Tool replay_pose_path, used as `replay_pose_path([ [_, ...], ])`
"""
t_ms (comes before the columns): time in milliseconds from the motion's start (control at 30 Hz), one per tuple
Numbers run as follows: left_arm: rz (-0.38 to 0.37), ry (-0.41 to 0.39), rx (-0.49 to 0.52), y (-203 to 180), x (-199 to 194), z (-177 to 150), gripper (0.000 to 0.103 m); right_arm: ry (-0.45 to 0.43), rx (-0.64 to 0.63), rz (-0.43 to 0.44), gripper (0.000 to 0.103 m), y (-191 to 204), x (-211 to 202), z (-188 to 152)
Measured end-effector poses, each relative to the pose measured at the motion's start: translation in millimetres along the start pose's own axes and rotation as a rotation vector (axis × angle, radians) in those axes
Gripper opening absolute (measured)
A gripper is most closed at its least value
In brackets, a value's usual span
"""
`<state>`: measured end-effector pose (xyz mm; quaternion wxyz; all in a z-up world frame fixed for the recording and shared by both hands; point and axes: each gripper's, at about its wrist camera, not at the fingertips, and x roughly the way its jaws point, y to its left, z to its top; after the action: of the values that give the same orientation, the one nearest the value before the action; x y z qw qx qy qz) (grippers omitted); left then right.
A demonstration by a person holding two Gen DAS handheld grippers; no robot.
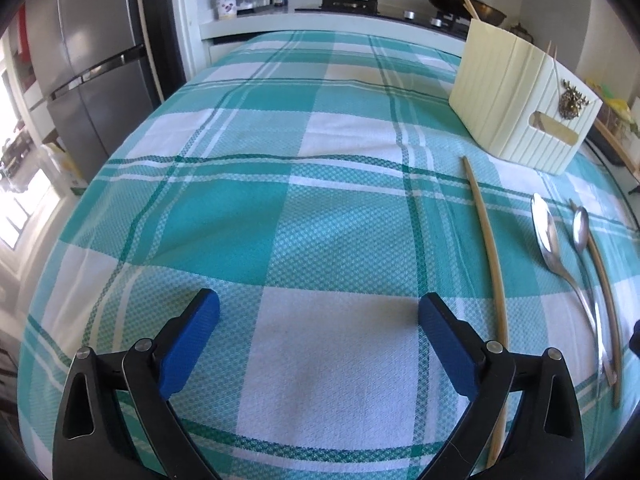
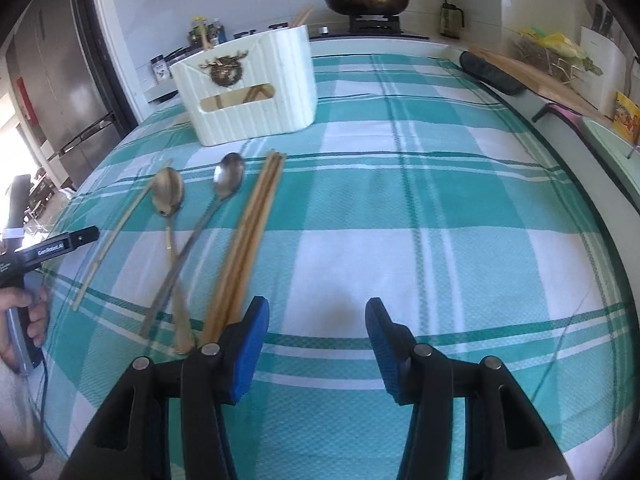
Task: Organize utensils
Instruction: 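Move both tools back toward the remaining utensils, then close the right tool on a chopstick while the left tool closes on another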
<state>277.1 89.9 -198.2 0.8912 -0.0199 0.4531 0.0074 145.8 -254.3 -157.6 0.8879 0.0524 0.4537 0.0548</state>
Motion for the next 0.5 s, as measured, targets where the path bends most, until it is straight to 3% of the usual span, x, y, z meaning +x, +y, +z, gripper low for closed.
replay_pose_path([
  [233, 0.003, 0.001, 0.003, 1, 0, 0, 0.100, 0.031, -0.044, 0.010, 0.050, 25, 12, 0],
  [467, 0.007, 0.002, 0.005, 0, 0, 0, 0.100, 0.019, -0.125, -0.028, 0.041, 37, 12, -2],
  [500, 0.007, 0.002, 0.005, 0, 0, 0, 0.100, 0.013, -0.142, -0.038, 0.032, 39, 12, -2],
])
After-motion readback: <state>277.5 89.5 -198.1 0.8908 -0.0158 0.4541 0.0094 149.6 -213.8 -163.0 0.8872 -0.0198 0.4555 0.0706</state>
